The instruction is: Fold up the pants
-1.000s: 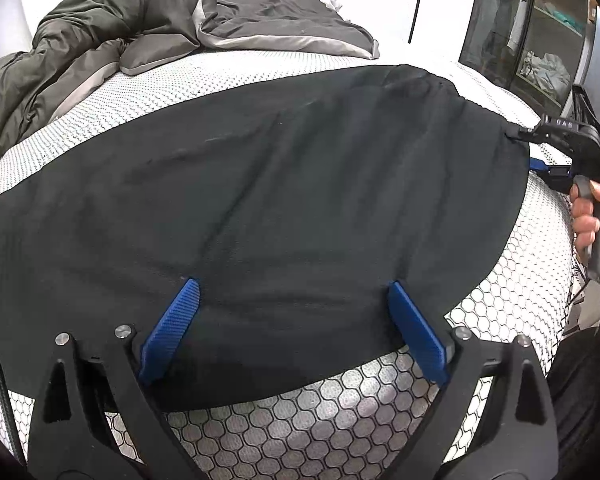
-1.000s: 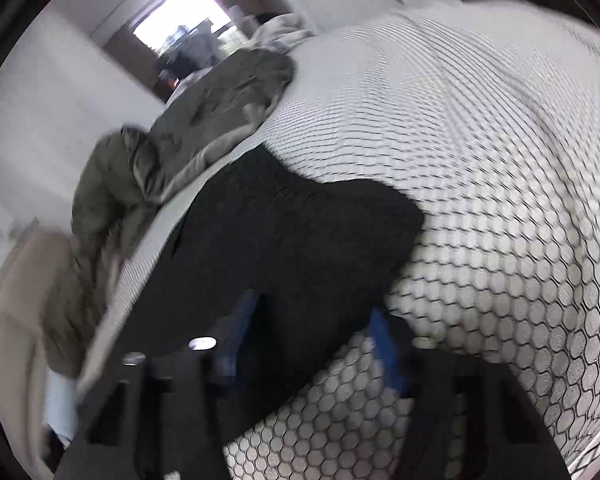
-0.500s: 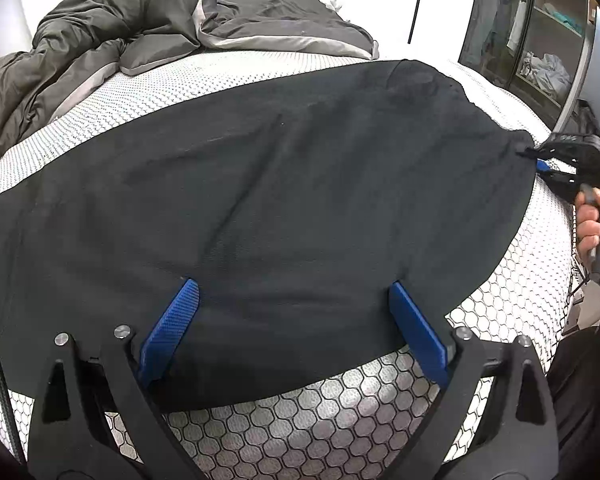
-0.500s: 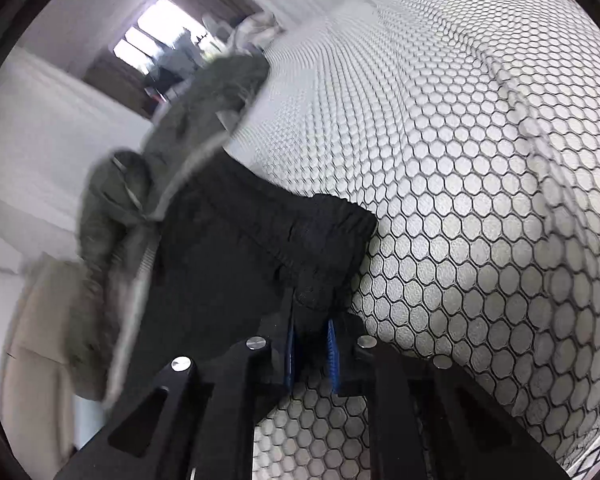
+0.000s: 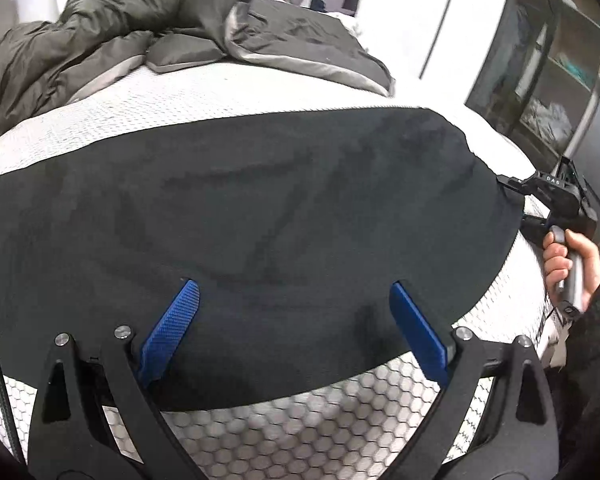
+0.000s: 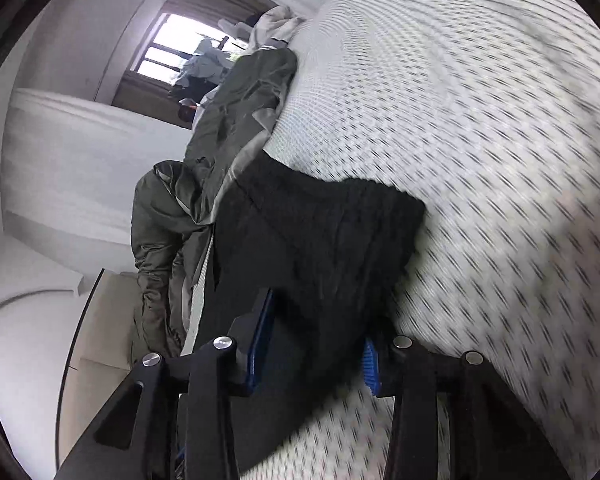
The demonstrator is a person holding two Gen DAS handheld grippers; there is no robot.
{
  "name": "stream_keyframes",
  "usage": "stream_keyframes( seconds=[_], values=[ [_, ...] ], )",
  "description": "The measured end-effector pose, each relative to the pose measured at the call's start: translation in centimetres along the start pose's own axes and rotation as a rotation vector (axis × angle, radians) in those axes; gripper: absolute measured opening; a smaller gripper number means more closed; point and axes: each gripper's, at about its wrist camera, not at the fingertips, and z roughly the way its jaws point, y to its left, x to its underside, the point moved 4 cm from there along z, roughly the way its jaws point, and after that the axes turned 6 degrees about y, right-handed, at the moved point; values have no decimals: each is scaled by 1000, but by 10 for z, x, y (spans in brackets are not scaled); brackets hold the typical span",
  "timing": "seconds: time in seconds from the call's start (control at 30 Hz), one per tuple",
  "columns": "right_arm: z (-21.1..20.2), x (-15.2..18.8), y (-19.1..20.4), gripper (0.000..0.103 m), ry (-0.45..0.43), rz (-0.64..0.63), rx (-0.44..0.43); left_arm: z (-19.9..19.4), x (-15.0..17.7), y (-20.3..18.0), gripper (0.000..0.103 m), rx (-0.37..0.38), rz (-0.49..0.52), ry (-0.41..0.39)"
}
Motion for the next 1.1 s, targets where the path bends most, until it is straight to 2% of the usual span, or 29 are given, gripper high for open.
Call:
stream_keyframes(
  seconds=[0.07,0.13,0.2,0.33,0.4,0.47,0.6,0.7,0.77,0.8,0.87,0.93,1.0,1.03,1.1],
  values=[
    [12,-10,5,36,-18,-30,-8,-3,-1,9,95,-6,-29,-5],
    [20,-15,13,21,-38,-61,17,-7,-2,24,95,-15,-63,-10],
    [19,-16,23,14,-68,-105,38,-13,-1,35,95,-19,-92,-19],
    [10,-9,63,12,-118,-210,20,-34,-1,72,95,-47,-179,-83],
    [10,5,100,12,-132,-310,7,-44,-1,97,95,-63,-251,-119],
    [20,28,145,12,-101,-428,-7,-55,2,126,95,-64,-350,-143],
    [70,82,238,12,10,-662,-67,-80,13,176,95,-94,-487,-199],
    [122,142,301,13,168,-829,-157,-96,19,205,95,-133,-531,-236],
    [156,182,325,20,338,-919,-201,-104,23,224,95,-169,-556,-251],
    [174,207,332,31,456,-958,-224,-108,26,231,95,-184,-568,-255],
    [191,241,330,36,590,-1045,-205,-111,30,243,95,-201,-595,-256],
    [187,248,318,50,582,-1098,-179,-111,32,250,95,-197,-612,-247],
    [174,232,304,59,543,-1079,-190,-109,29,248,95,-183,-606,-247],
    [165,217,293,66,491,-1051,-173,-107,27,242,95,-175,-588,-245],
    [154,192,268,69,401,-992,-113,-99,20,223,95,-158,-524,-230]
  ],
)
